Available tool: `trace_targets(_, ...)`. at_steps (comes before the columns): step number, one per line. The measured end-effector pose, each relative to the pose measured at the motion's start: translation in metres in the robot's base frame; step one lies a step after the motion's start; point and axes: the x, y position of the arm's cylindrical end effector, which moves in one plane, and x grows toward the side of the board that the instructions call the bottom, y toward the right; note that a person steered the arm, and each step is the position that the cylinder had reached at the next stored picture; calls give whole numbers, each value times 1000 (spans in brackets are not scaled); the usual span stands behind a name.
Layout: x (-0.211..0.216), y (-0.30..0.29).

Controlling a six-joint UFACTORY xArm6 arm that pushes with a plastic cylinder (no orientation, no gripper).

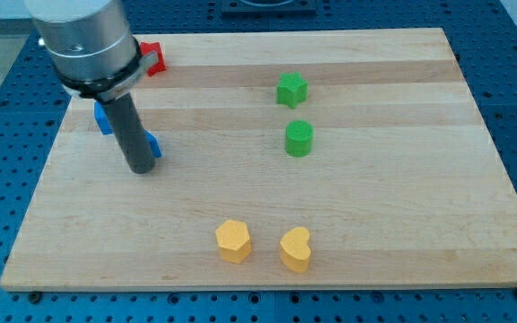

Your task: Slide the blue triangle closer to the blue cube

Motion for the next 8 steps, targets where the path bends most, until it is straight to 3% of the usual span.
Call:
trace_targets(2, -25, -29)
trace_targets(3, -8, -24)
trace_targets(4, 41, 7)
trace_targets(5, 28, 78)
trace_targets(6, -34, 84)
trace_targets(8, -35, 58)
